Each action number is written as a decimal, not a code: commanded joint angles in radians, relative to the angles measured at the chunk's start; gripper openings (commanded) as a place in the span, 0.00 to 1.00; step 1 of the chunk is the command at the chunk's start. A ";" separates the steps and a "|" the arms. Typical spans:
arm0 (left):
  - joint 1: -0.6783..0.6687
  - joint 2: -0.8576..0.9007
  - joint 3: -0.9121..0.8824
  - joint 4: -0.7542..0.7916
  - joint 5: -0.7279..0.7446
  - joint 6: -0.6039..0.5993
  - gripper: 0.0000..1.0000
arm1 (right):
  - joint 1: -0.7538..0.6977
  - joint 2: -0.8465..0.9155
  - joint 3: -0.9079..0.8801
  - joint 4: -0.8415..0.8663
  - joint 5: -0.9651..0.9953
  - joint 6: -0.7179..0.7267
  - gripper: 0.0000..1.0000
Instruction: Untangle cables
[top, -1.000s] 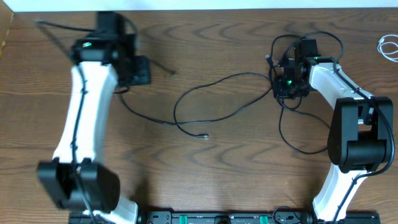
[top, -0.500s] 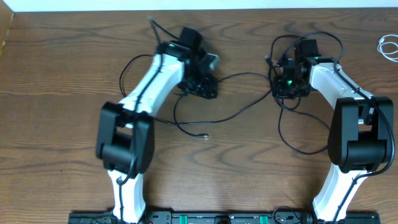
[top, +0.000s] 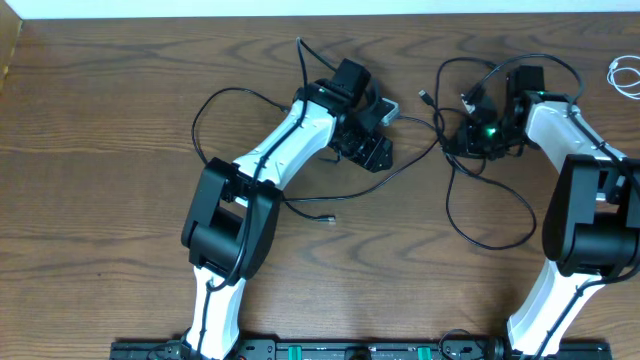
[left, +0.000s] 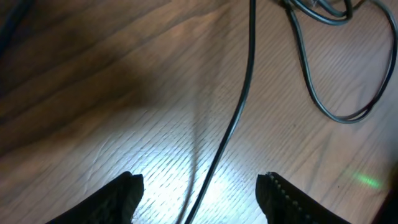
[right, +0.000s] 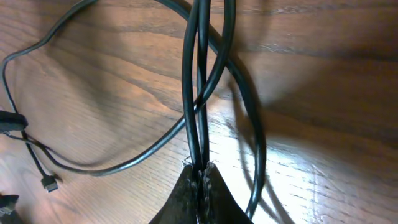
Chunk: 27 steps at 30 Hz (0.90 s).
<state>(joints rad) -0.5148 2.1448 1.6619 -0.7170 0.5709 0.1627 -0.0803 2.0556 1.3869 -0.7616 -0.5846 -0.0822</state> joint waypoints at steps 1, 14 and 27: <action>-0.027 0.016 -0.007 0.027 0.012 0.020 0.66 | -0.001 0.005 0.010 -0.002 -0.036 -0.024 0.01; -0.167 0.094 -0.007 0.186 -0.166 -0.051 0.67 | 0.000 0.005 0.010 -0.017 -0.036 -0.047 0.01; -0.172 0.124 -0.007 0.229 -0.198 -0.071 0.53 | 0.000 0.005 0.010 -0.019 -0.035 -0.050 0.01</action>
<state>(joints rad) -0.6884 2.2356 1.6619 -0.4881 0.3882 0.1001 -0.0803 2.0556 1.3869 -0.7784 -0.5987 -0.1139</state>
